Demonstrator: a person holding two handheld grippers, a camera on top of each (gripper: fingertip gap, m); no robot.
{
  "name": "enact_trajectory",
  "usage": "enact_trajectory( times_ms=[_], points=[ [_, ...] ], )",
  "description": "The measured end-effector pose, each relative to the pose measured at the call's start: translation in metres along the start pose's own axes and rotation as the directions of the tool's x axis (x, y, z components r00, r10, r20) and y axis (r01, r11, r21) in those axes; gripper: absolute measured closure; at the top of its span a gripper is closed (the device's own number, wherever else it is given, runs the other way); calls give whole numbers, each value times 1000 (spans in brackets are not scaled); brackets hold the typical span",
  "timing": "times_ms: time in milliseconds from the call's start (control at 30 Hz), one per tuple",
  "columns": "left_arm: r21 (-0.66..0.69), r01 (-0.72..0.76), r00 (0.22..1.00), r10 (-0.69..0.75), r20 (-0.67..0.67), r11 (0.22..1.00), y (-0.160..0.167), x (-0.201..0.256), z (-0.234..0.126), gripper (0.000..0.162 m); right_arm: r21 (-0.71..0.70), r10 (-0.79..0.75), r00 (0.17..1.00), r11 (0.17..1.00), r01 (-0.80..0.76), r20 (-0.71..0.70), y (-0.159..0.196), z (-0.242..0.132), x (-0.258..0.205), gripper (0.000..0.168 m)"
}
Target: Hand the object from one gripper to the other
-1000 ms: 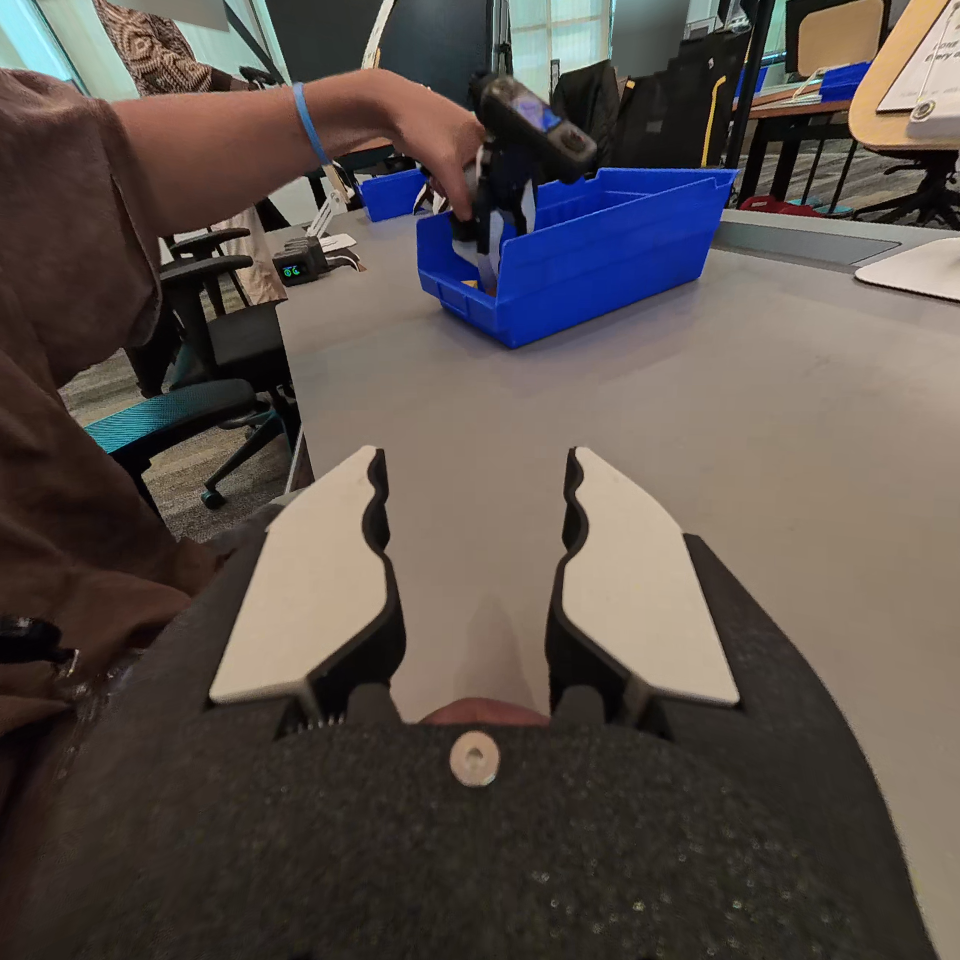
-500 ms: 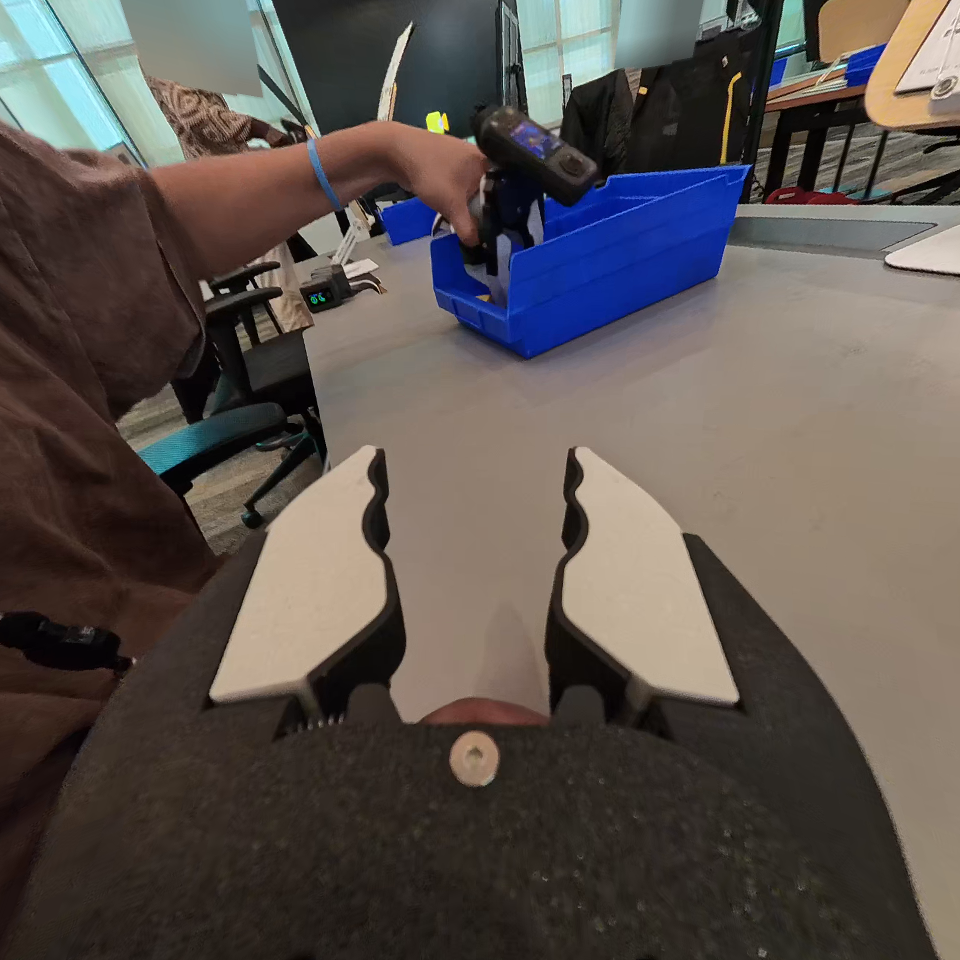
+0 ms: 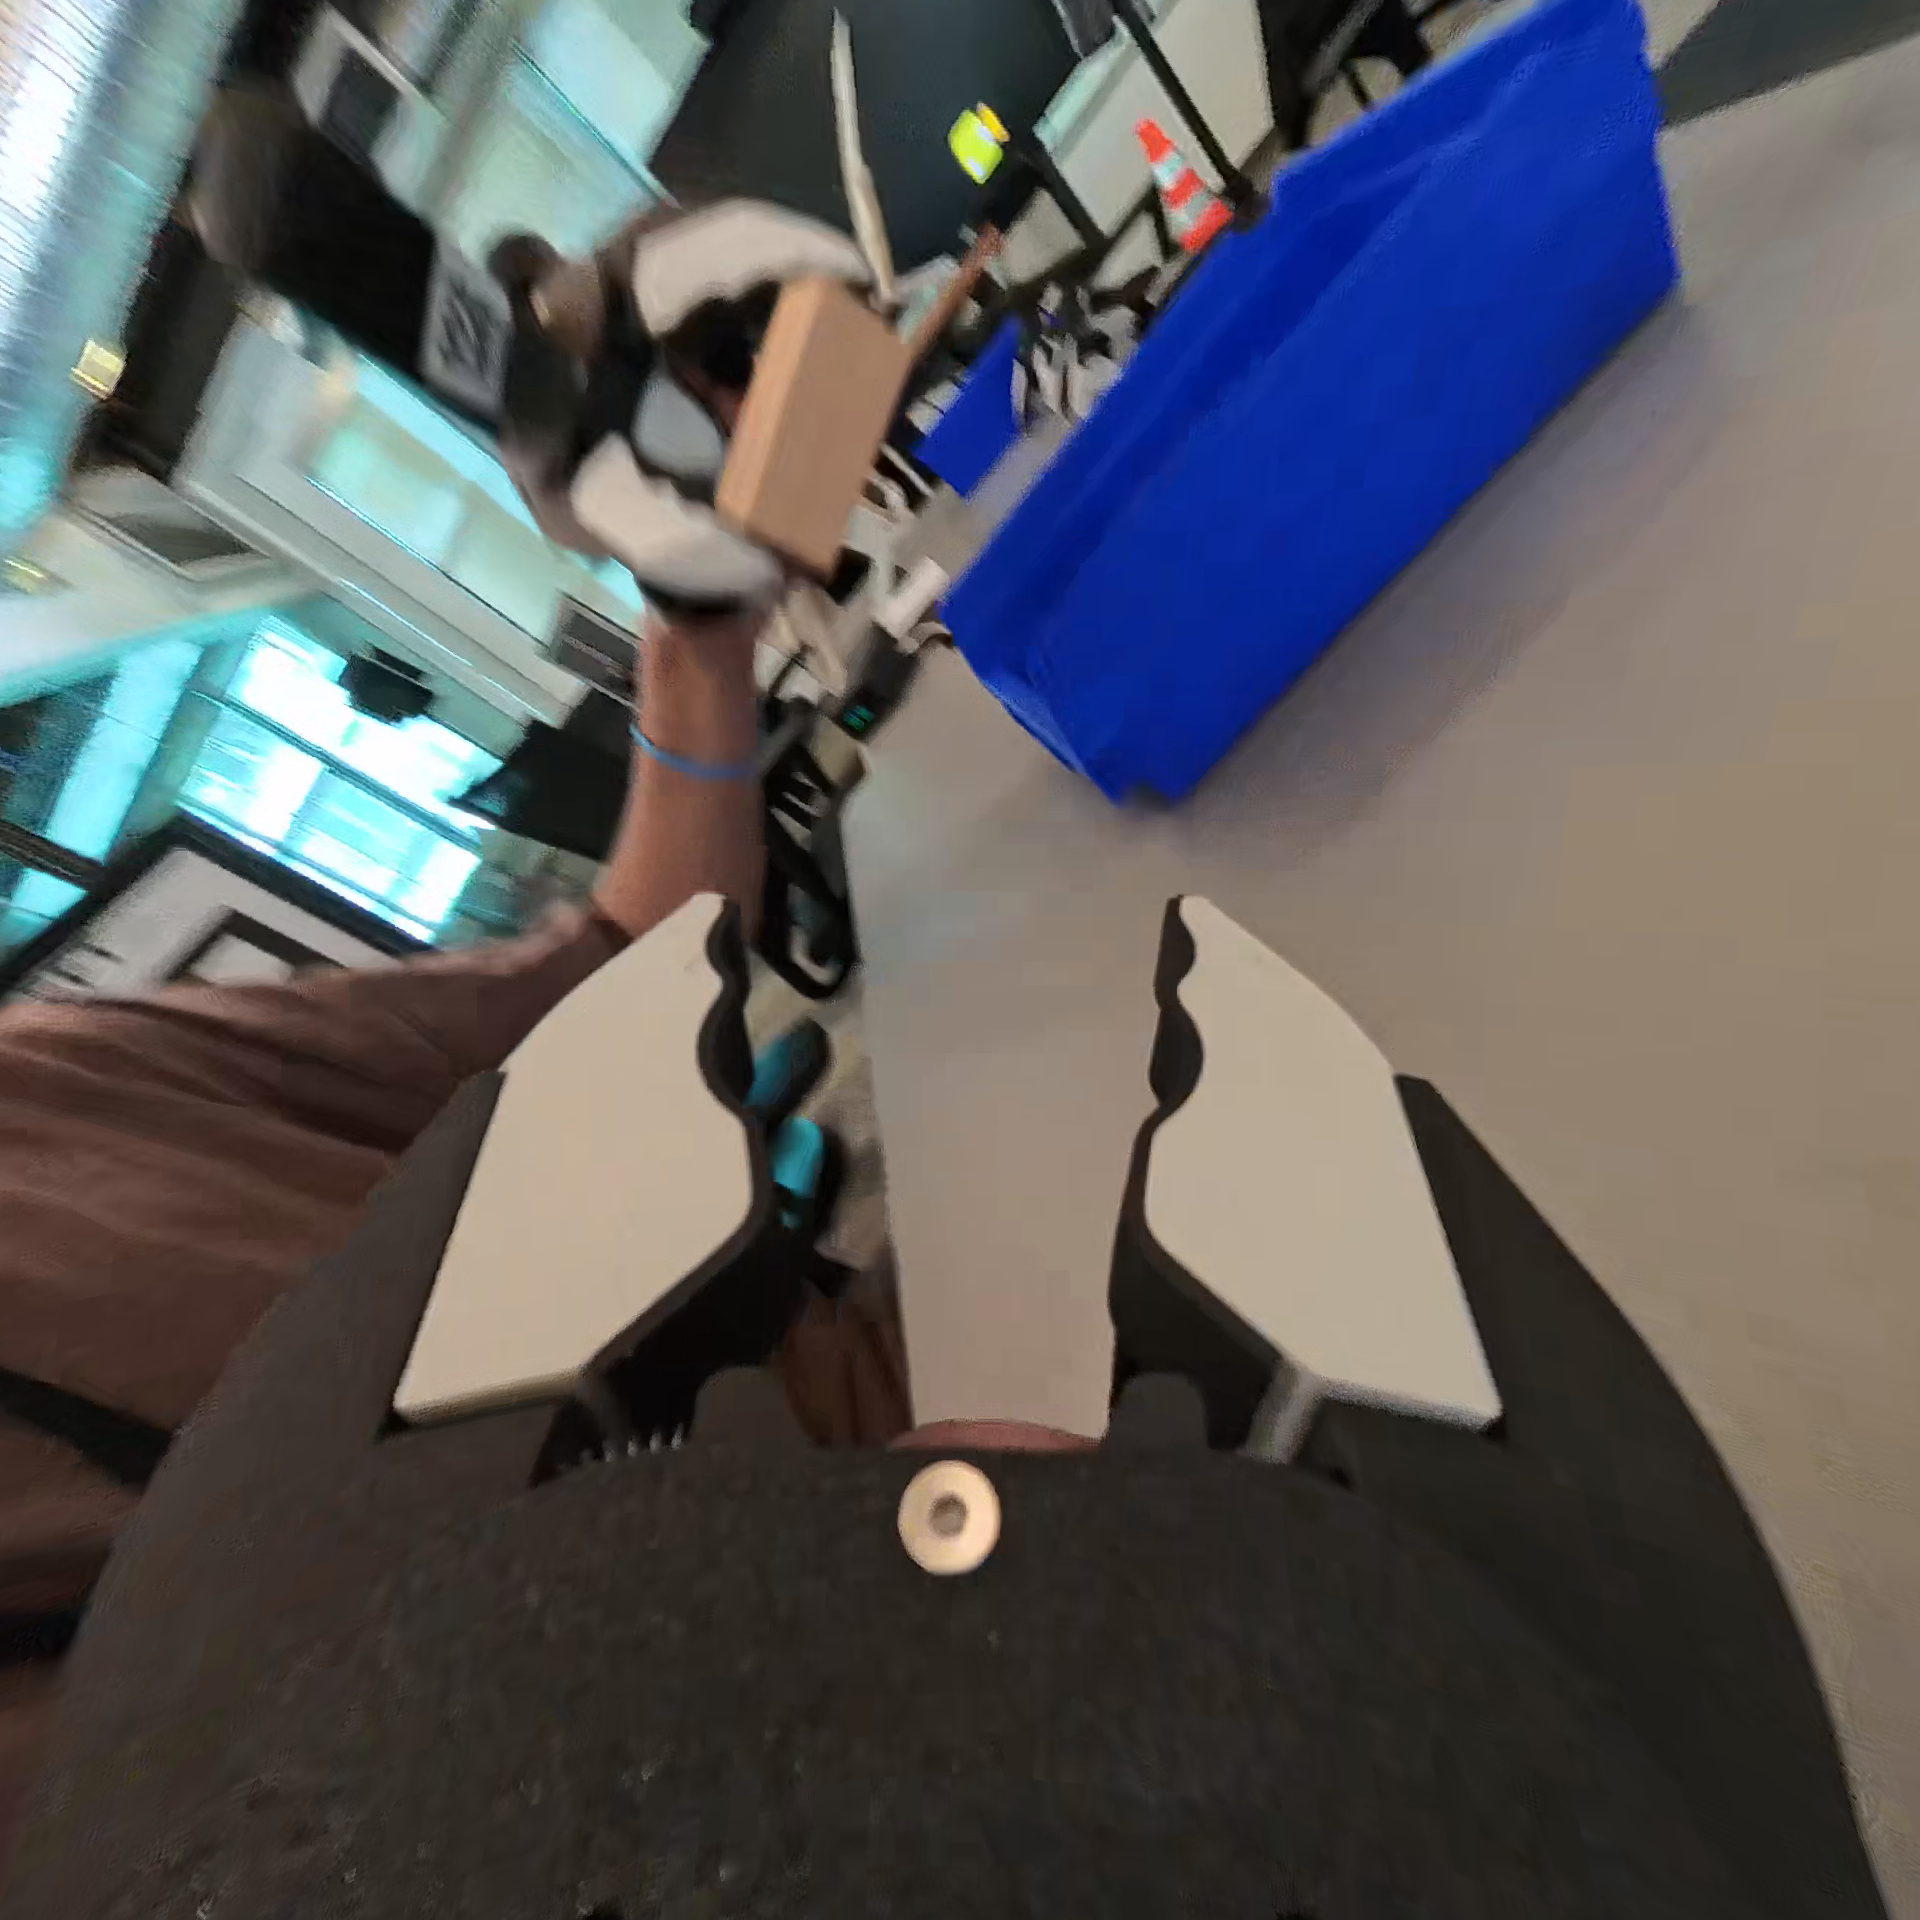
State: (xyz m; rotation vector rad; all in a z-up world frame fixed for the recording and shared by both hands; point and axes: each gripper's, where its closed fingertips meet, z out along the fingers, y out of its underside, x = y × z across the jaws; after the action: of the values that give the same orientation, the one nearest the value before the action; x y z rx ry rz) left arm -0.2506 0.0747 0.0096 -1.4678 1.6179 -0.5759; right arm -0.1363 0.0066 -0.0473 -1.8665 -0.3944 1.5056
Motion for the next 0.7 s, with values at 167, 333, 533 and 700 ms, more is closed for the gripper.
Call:
enact_trajectory(
  times_ms=[167, 333, 533, 700],
  points=[
    [57, -117, 991, 120, -53, 991, -43, 34, 61, 91, 83, 159, 950, 979, -187, 270, -50, 22, -24, 95],
    [69, -137, 984, 144, -104, 988, -53, 51, 98, 91, 99, 255, 898, 946, -308, 359, -51, 19, -14, 116],
    [53, -106, 987, 111, -115, 993, -49, 60, 122, 91, 65, 332, 866, 922, -382, 374, -35, 12, 3, 136],
    [95, 147, 986, -138, -98, 985, -37, 78, 107, 80, 2, 202, 970, 979, -204, 138, -20, 5, 15, 136]
  ],
)
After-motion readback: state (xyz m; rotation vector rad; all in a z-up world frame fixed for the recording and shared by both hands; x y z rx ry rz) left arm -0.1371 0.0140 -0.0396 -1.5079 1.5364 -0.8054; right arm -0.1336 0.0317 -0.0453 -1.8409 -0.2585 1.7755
